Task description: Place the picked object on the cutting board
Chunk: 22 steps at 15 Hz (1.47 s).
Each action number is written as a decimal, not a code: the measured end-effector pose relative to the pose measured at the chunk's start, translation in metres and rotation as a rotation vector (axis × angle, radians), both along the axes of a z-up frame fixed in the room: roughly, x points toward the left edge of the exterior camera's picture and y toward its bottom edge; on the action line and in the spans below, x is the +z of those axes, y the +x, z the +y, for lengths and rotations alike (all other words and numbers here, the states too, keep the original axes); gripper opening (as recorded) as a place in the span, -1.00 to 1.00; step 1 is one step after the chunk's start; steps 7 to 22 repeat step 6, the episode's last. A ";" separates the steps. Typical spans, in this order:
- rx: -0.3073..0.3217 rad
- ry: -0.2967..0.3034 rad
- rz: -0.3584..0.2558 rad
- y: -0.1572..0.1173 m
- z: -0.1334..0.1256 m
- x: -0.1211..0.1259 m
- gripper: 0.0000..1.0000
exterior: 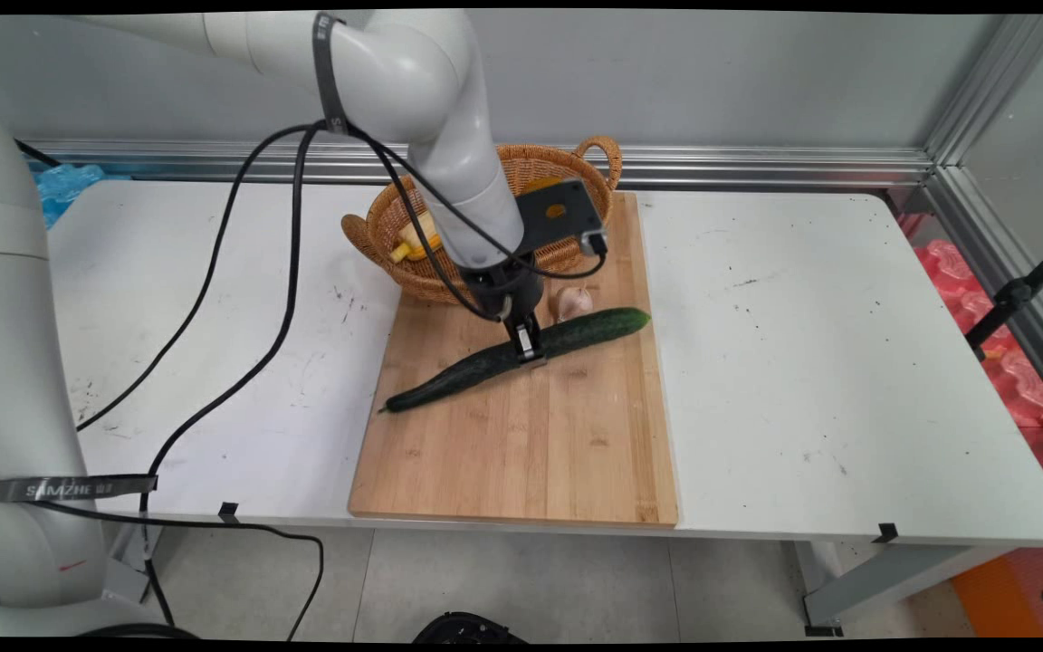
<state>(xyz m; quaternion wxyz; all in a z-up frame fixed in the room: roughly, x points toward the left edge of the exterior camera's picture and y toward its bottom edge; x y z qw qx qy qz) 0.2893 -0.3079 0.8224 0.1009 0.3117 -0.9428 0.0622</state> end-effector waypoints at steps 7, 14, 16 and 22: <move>-0.041 0.004 -0.002 0.001 0.007 -0.003 1.00; -0.041 0.004 -0.002 0.001 0.007 -0.003 1.00; -0.041 0.004 -0.002 0.001 0.007 -0.003 1.00; -0.041 0.004 -0.002 0.001 0.007 -0.003 1.00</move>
